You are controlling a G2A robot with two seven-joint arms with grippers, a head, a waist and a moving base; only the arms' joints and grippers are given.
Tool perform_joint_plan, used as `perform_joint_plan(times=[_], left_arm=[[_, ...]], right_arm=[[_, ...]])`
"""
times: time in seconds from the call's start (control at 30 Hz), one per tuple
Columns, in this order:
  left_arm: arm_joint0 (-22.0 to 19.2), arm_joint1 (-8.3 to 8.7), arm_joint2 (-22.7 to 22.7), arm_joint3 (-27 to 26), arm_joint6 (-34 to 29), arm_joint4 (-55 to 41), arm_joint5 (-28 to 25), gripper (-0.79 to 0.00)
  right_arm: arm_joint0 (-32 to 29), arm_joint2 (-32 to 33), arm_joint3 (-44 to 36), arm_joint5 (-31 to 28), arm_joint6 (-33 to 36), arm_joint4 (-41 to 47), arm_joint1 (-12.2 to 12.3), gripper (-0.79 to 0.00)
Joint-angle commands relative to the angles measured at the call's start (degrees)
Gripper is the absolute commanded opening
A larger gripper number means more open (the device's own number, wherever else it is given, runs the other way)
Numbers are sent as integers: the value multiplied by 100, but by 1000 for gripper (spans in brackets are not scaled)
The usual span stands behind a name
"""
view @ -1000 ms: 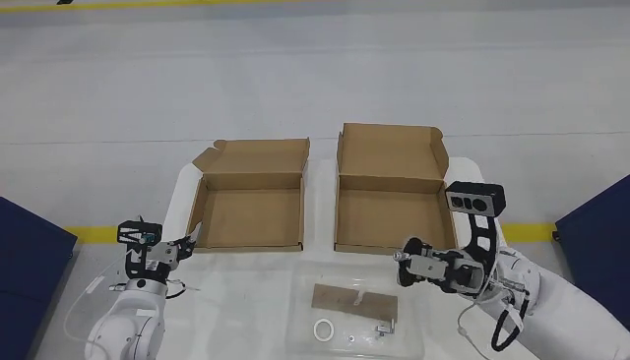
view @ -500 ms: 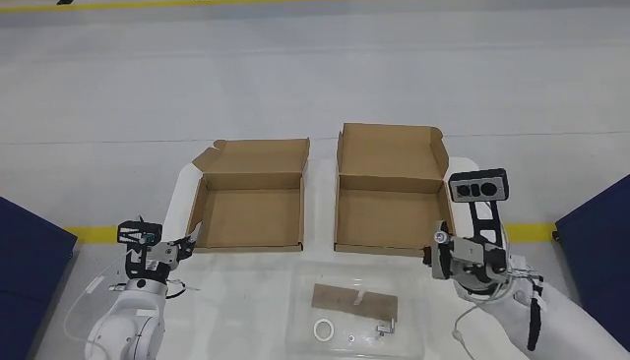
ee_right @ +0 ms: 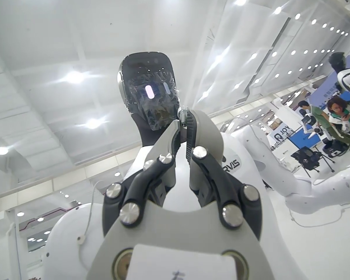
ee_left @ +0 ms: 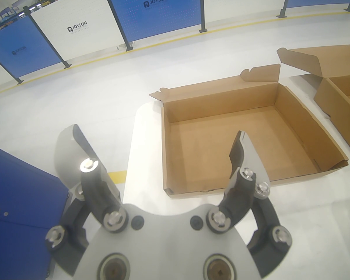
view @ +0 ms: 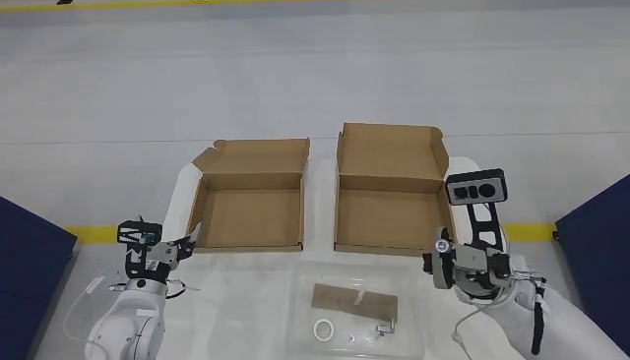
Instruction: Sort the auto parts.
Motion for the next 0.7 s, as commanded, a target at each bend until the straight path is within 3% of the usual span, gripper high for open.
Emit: perform_joint_plan(times=[0.0, 0.67], left_arm=[[0, 0, 0, 0, 0, 0, 0, 0], [0, 0, 0, 0, 0, 0, 0, 0]], right_arm=[[-15, 16, -9, 91, 189, 186, -45, -785], [-95, 175, 47, 828, 1058, 1025, -513, -785]])
